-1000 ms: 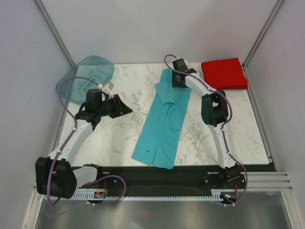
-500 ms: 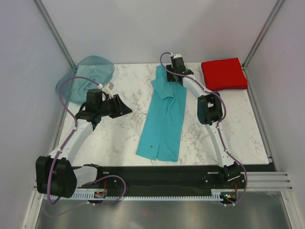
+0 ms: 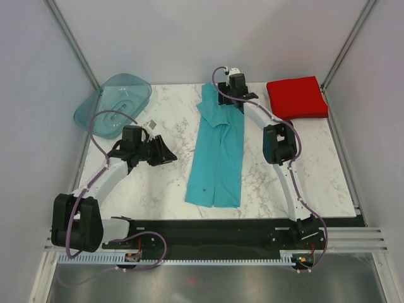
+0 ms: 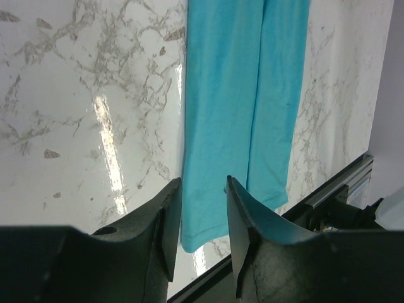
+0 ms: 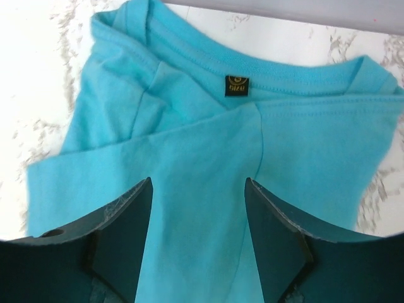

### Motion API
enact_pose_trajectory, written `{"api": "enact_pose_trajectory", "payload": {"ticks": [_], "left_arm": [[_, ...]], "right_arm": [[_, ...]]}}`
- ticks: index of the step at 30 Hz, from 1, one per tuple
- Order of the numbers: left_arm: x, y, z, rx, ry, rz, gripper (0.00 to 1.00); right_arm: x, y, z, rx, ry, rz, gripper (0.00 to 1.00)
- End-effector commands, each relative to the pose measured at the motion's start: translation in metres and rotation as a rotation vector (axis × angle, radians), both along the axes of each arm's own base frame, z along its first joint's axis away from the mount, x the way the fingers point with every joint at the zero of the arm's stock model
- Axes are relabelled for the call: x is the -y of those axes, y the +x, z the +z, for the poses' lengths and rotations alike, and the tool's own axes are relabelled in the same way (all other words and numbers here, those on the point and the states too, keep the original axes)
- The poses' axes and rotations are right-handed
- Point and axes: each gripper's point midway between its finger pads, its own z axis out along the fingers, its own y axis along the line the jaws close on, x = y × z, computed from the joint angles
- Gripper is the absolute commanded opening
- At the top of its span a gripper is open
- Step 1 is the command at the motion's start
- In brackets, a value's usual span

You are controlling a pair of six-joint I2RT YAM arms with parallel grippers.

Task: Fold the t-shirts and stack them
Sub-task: Fold the tshirt

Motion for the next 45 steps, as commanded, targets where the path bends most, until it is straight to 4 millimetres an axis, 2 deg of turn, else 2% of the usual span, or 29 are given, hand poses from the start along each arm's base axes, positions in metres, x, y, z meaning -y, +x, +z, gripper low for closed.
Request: {"api": "enact_pose_trajectory", "payload": {"ticks": [1,2,3,4,5,6,7,8,9,10,11,12,13,15,16,17,18,19,21,22,24,25,27,28,30,31,33,37,45], "left_arm": [[0.005,-0.008,-0.014,-0.044,-0.008,0.005,0.42],[0.006,-0.015,-0.023,-0.071,-0.006,-0.003,0.42],[0.009,-0.018,-0.027,-0.082,-0.014,-0.003,0.42],[0.011,-0.02,-0.029,-0.085,-0.017,-0.009,0.42],[0.015,-0.03,-0.04,-0.108,-0.008,-0.021,0.42],[0.017,-0.034,-0.044,-0.12,-0.011,-0.021,0.42],[0.019,-0.036,-0.047,-0.115,-0.015,-0.026,0.42],[0.022,-0.045,-0.056,-0.131,-0.01,-0.036,0.42],[0.023,-0.048,-0.058,-0.139,-0.017,-0.029,0.42],[0.024,-0.047,-0.056,-0.113,-0.021,-0.025,0.42],[0.027,-0.055,-0.062,-0.126,-0.018,-0.037,0.42],[0.029,-0.058,-0.063,-0.125,-0.016,-0.044,0.42],[0.031,-0.06,-0.065,-0.126,-0.009,-0.048,0.42],[0.037,-0.068,-0.067,-0.132,-0.005,-0.068,0.42],[0.038,-0.069,-0.069,-0.131,0.007,-0.067,0.42],[0.041,-0.076,-0.072,-0.136,0.014,-0.082,0.42],[0.042,-0.079,-0.073,-0.143,0.013,-0.082,0.42],[0.043,-0.082,-0.074,-0.144,0.015,-0.082,0.42],[0.048,-0.091,-0.075,-0.145,0.015,-0.102,0.42],[0.049,-0.097,-0.079,-0.148,0.027,-0.115,0.42],[0.049,-0.103,-0.08,-0.142,0.033,-0.121,0.42],[0.047,-0.105,-0.083,-0.146,0.038,-0.111,0.42],[0.044,-0.114,-0.088,-0.168,0.03,-0.09,0.41],[0.043,-0.116,-0.089,-0.167,0.032,-0.082,0.41],[0.045,-0.123,-0.092,-0.169,0.037,-0.093,0.41],[0.045,-0.126,-0.094,-0.173,0.045,-0.095,0.4],[0.044,-0.129,-0.099,-0.187,0.056,-0.102,0.4],[0.046,-0.135,-0.103,-0.209,0.063,-0.12,0.39],[0.044,-0.138,-0.111,-0.217,0.091,-0.13,0.31]], "right_arm": [[-0.004,-0.009,0.163,0.219,0.122,0.012,0.69],[-0.002,-0.018,0.162,0.186,0.146,-0.004,0.69],[-0.001,-0.026,0.17,0.173,0.166,-0.013,0.69],[0.002,-0.043,0.202,0.183,0.198,-0.023,0.69],[0.005,-0.056,0.187,0.124,0.2,-0.035,0.69],[0.005,-0.067,0.19,0.088,0.247,-0.062,0.68],[0.01,-0.089,0.207,0.059,0.272,-0.085,0.68],[0.014,-0.105,0.187,-0.017,0.271,-0.11,0.68],[0.014,-0.12,0.183,-0.069,0.301,-0.131,0.66],[0.016,-0.146,0.19,-0.113,0.297,-0.135,0.65],[0.018,-0.169,0.166,-0.197,0.269,-0.145,0.64],[0.02,-0.187,0.157,-0.248,0.253,-0.149,0.62],[0.027,-0.225,0.14,-0.343,0.228,-0.178,0.61],[0.033,-0.262,0.121,-0.425,0.215,-0.193,0.53],[0.035,-0.297,0.104,-0.485,0.2,-0.193,0.52],[0.031,-0.317,0.098,-0.519,0.207,-0.162,0.51],[0.026,-0.339,0.106,-0.509,0.219,-0.134,0.51],[0.032,-0.366,0.08,-0.566,0.186,-0.142,0.5],[0.028,-0.392,0.072,-0.578,0.19,-0.126,0.51],[0.026,-0.42,0.061,-0.617,0.189,-0.088,0.51],[0.025,-0.438,0.052,-0.644,0.232,-0.099,0.51],[0.026,-0.459,0.041,-0.662,0.244,-0.087,0.52],[0.021,-0.477,0.032,-0.699,0.288,-0.062,0.52],[0.027,-0.489,0.021,-0.722,0.269,-0.068,0.52],[0.029,-0.498,0.016,-0.728,0.28,-0.069,0.53],[0.032,-0.508,0.006,-0.749,0.274,-0.069,0.53],[0.028,-0.51,0.006,-0.745,0.315,-0.066,0.53],[0.034,-0.52,-0.009,-0.771,0.313,-0.104,0.53],[0.03,-0.519,-0.018,-0.746,0.386,-0.125,0.53]]}}
